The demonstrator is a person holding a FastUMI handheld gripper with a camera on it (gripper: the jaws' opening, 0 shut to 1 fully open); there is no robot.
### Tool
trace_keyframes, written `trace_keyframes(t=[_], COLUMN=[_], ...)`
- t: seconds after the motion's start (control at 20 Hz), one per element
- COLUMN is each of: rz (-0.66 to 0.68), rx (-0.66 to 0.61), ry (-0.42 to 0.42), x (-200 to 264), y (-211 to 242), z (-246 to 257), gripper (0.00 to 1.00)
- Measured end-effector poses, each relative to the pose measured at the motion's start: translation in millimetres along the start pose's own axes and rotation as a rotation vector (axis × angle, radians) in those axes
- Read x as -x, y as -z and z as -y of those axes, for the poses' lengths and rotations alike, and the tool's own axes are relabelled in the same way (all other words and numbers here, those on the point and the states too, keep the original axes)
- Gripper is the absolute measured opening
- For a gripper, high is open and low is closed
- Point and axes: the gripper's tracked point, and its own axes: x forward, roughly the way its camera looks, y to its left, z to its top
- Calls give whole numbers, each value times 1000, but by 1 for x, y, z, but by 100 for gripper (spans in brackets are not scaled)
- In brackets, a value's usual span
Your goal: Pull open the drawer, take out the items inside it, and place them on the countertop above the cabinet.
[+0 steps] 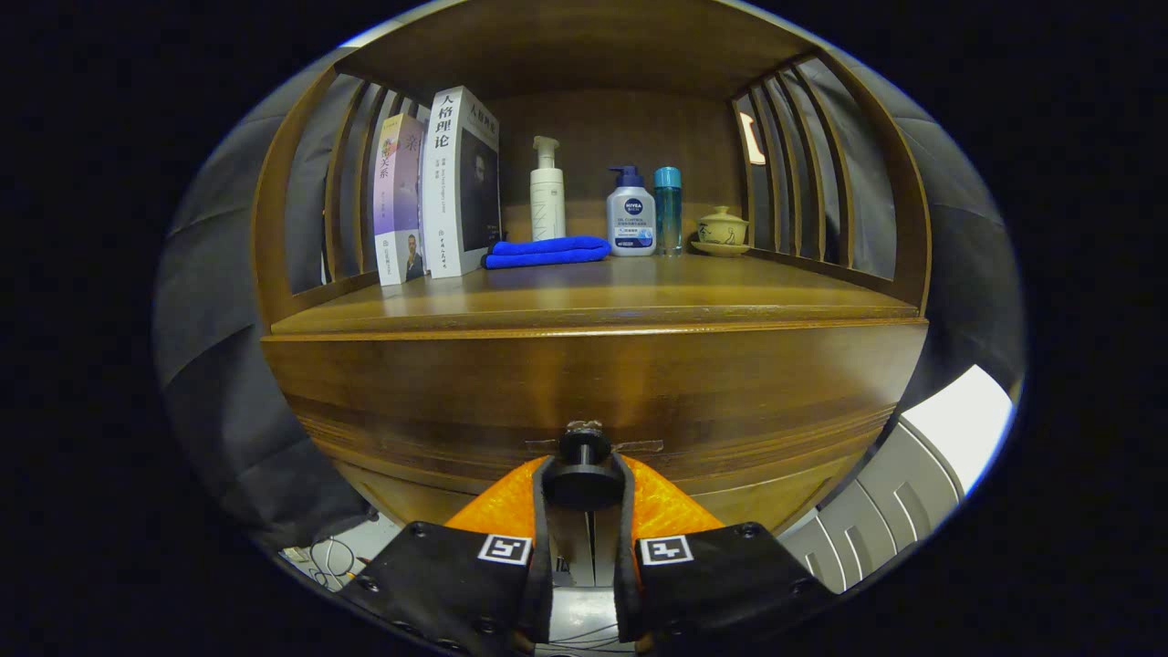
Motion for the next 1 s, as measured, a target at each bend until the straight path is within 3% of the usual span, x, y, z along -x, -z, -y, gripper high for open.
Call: trace_keyframes(t=[1.0], rz=[18], rx=[20], ry=[-24], x=[43], y=[16], z=[4], gripper=[29])
